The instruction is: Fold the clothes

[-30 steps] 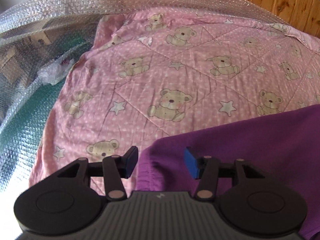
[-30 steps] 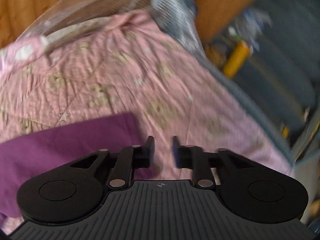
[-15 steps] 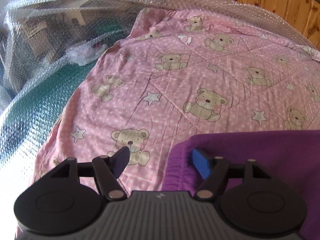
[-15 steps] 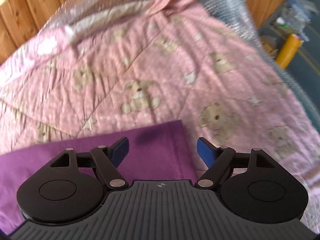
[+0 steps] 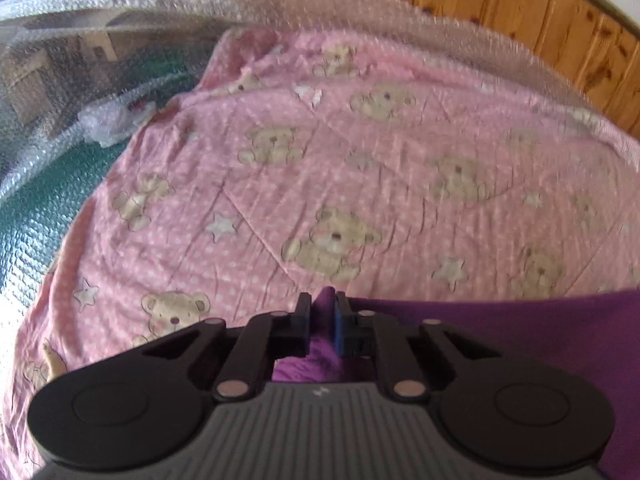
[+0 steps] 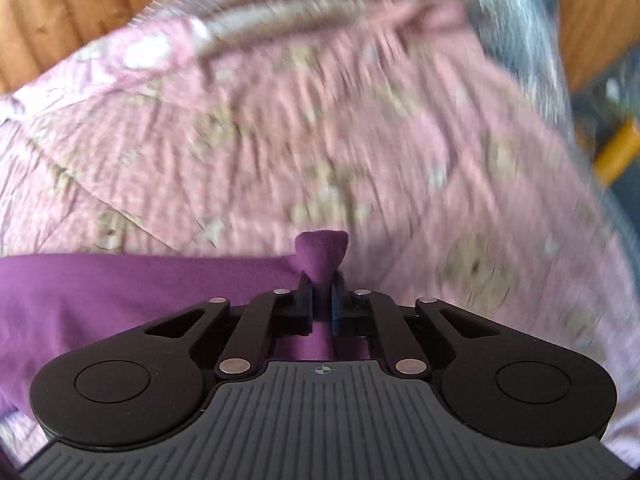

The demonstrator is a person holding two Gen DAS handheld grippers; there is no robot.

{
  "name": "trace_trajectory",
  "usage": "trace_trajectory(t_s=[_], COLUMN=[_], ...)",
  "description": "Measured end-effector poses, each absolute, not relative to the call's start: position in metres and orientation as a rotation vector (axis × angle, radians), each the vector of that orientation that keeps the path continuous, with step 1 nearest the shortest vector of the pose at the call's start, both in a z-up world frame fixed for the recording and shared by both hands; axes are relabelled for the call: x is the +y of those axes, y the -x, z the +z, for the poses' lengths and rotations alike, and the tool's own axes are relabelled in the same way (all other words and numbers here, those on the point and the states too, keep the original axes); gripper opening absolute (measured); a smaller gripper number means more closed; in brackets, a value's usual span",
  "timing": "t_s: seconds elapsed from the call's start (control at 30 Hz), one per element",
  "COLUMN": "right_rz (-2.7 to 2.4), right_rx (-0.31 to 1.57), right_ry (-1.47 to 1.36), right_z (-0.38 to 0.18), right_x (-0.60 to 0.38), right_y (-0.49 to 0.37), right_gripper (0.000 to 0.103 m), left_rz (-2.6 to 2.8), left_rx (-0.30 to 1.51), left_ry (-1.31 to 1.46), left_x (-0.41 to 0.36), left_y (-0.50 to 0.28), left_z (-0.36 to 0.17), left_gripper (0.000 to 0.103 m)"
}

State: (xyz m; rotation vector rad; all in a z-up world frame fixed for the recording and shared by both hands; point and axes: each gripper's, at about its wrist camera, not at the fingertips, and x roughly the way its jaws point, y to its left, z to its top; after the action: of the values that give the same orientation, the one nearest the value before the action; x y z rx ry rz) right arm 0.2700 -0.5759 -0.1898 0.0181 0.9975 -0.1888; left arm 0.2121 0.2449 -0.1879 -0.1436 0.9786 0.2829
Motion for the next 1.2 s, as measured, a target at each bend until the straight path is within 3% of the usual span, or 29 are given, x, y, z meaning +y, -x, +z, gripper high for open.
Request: trace_trajectory(t_s=[0.17,0.3,0.33,0.4,0.43,0.47,0.63,0.7,0.9,0.97,1.0,1.03,1.07,1.1,1.13,1.17,1.2], right_rz=[-0.167,-0.155,-0.169,-0.198,-0.22,-0.237,-0.266,-0.253,-0.137,-0.106,-0.106,-0.105,-0.102,-0.1,-0.097,-0.088,-0.077], right_rx=[0.81,0.809,0.834,0.907,0.934,0.939,0.947,0.983,1.201,1.241,1.25,1.249,1.245,1.242,1.232,1.215,1.198], right_ry=[-0.047,-0.036,-0.048,-0.079,-0.077,-0.09,-0.212,-0.254,-0.229,-0.159,-0.109,-0.09,-0.077,-0.065,-0.05,-0.039,-0.029], right_z=[-0.125,-0.127,-0.136,-0.16,-0.17,-0.174,-0.172,-0.168,-0.189,-0.199,-0.205,-0.208,-0.211,-0.213,-0.211,-0.203,-0.194], right_x=[-0.58,-0.568,-0.566,-0.56,-0.557,-0.558,-0.574,-0.582,-0.565,-0.55,-0.542,-0.537,-0.532,-0.528,-0.524,-0.521,-0.518], right_y=[-0.29,-0.341,-0.353,-0.375,-0.378,-0.372,-0.3,-0.25,-0.103,-0.08,-0.071,-0.067,-0.063,-0.06,-0.06,-0.061,-0.063], right_gripper=[0.003,0.003,0.006,0.026,0.043,0.049,0.062,0.067,0.07,0.084,0.084,0.081,0.066,0.06,0.026,0.001,0.001], left_rz=[0.348,0.423,0.426,0.473,0.504,0.535,0.502,0.503,0.499,0.491,0.491,0.483,0.467,0.45,0.442,0.435,0.428], left_rx=[0.82,0.867,0.905,0.991,0.995,0.993,0.921,0.964,1.105,1.135,1.142,1.143,1.146,1.148,1.149,1.148,1.148], left_ry=[0.242,0.228,0.227,0.219,0.197,0.172,0.234,0.244,0.336,0.378,0.384,0.389,0.382,0.373,0.347,0.319,0.291], left_x=[0.276,0.289,0.291,0.292,0.29,0.289,0.296,0.298,0.297,0.292,0.288,0.284,0.279,0.274,0.269,0.265,0.261], left_y=[-0.227,-0.268,-0.278,-0.291,-0.288,-0.285,-0.205,-0.166,-0.067,-0.046,-0.041,-0.039,-0.04,-0.041,-0.043,-0.045,-0.047], left_z=[-0.13,-0.139,-0.149,-0.17,-0.173,-0.176,-0.15,-0.15,-0.169,-0.179,-0.183,-0.186,-0.19,-0.193,-0.195,-0.197,-0.199], left_gripper=[0.01,0.011,0.015,0.022,0.022,0.025,0.048,0.049,0.05,0.05,0.05,0.052,0.053,0.054,0.06,0.061,0.06])
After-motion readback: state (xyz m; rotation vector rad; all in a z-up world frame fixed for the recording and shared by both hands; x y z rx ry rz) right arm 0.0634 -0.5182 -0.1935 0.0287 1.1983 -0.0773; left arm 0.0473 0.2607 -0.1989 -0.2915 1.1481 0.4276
